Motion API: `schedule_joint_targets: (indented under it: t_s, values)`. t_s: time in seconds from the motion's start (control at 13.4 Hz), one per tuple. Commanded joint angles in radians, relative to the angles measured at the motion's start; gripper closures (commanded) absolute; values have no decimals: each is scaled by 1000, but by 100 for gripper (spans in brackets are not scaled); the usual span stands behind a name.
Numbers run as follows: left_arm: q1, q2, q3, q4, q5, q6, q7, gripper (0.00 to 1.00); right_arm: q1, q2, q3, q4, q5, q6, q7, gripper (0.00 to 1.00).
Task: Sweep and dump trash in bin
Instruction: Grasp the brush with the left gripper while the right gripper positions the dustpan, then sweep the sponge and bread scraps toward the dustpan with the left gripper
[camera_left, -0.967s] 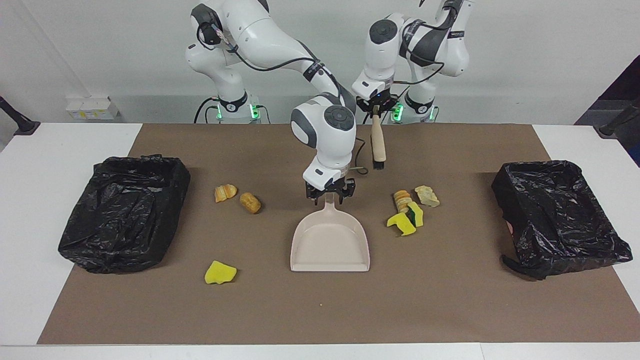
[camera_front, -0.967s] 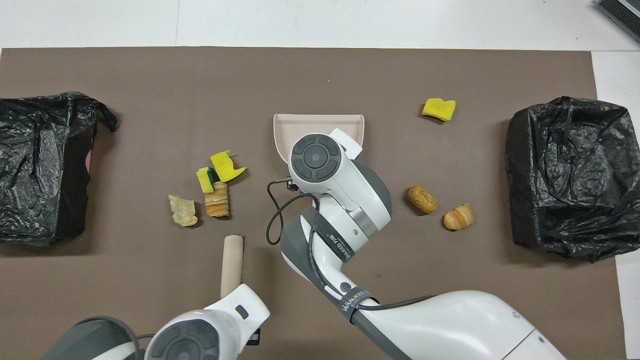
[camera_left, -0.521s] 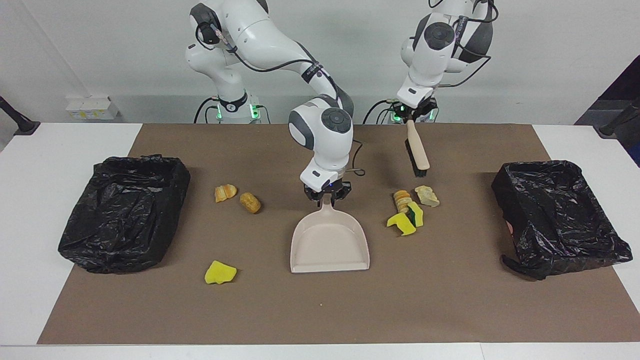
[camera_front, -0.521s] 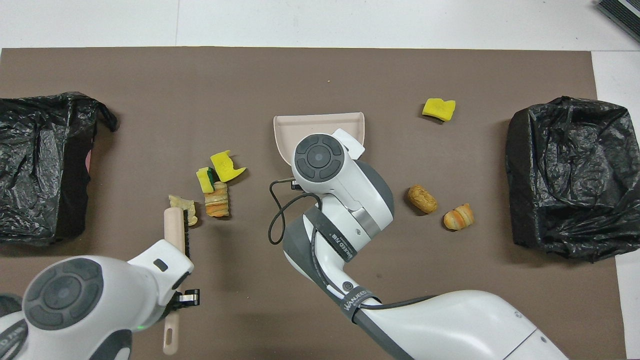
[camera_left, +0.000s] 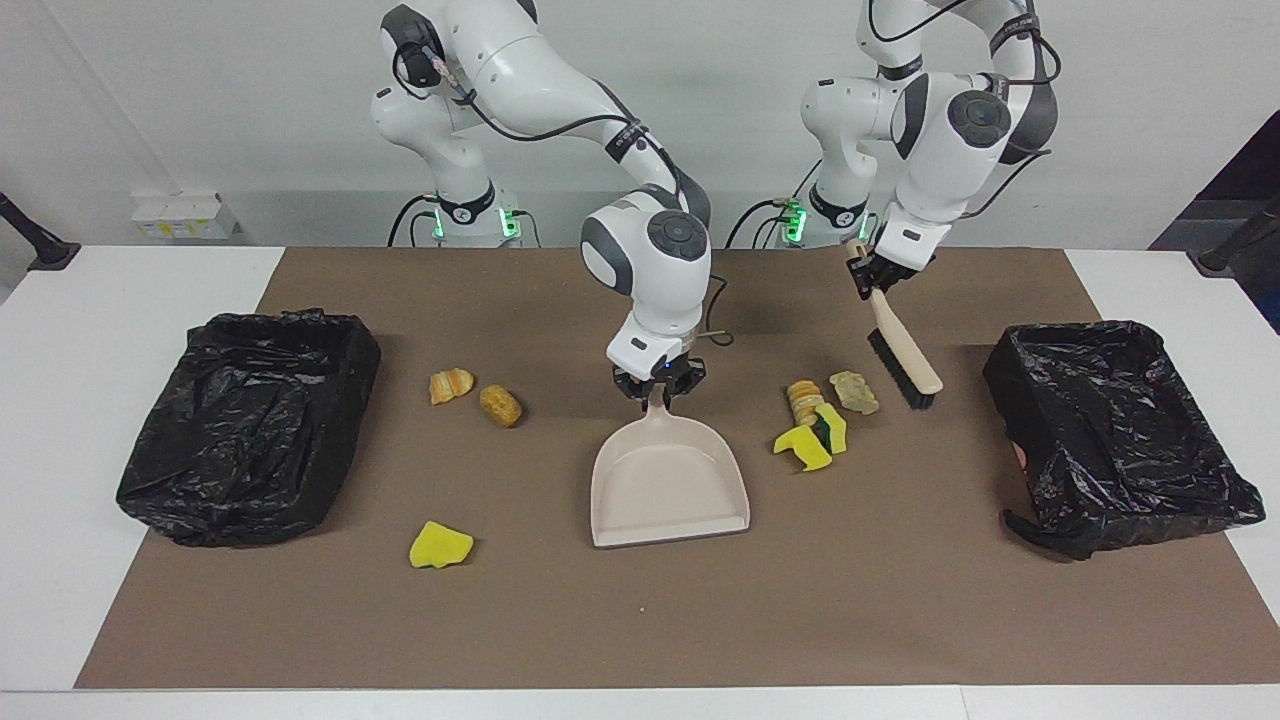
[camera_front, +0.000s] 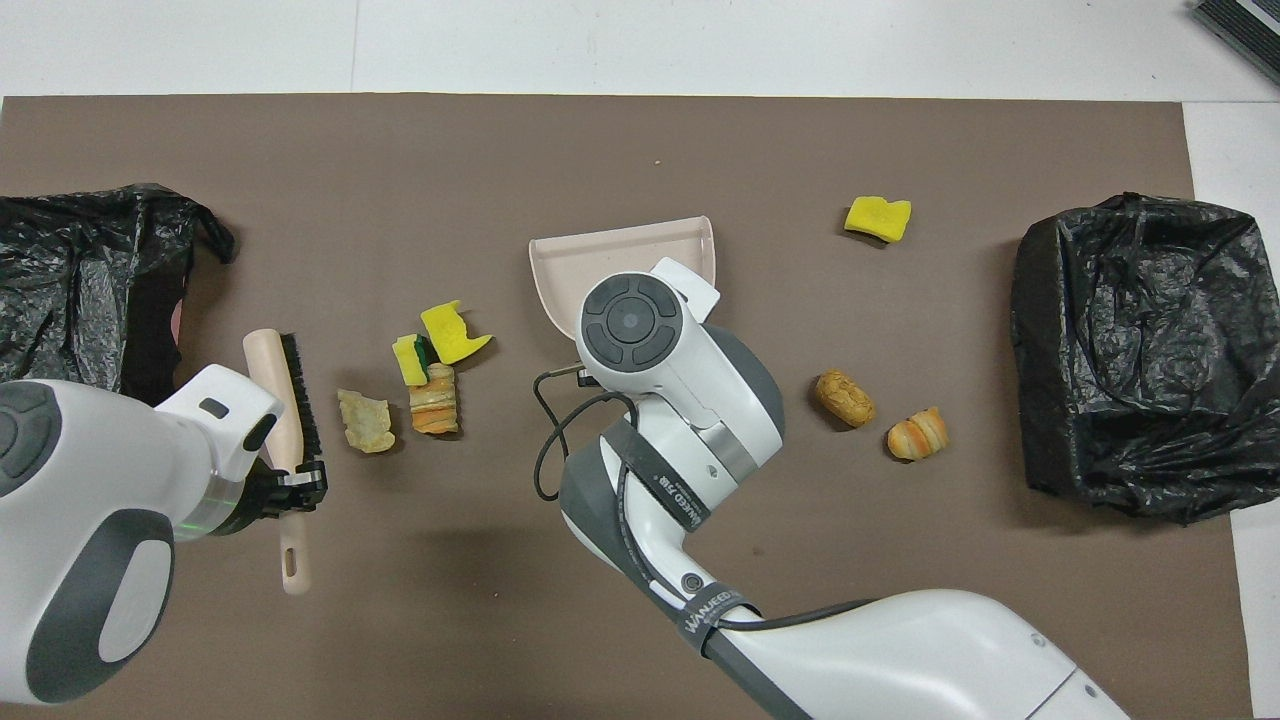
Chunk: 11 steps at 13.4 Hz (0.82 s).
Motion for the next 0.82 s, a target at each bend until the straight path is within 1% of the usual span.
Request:
schedule_joint_targets:
  t_s: [0.0,0.07,0.15,0.3,0.45,0.52,0.6,0.74]
  values:
    - [25,23,-13,8,1,10,-56,100,-34,-72,5,-31,-7,0,-223,100]
    - [11,59,-14,8,1,18,-96,100,-50,-78,5,-31,-5,-2,-331,100]
    - [9,75,-16,1,0,23,-127,100,-56,-78,5,-31,-1,-2,-449,100]
    - [11,77,-16,-54,-16,64,-178,100,-83,-77,5,-34,1,-3,-648,100]
    - [5,93,-16,-68,-62,82,-159,100,-100,-71,3,-31,-13,-2,-824,100]
    - [-15,106,-16,-67,-72,98,-120,100,-113,-69,2,-29,-18,-5,-922,100]
    - [-26,116,-16,-67,-94,110,-81,100,-116,-69,2,-28,-37,-16,-993,100]
    - [-57,158,-16,-62,-108,128,-28,100,-117,-71,3,-29,-88,-26,-1073,100]
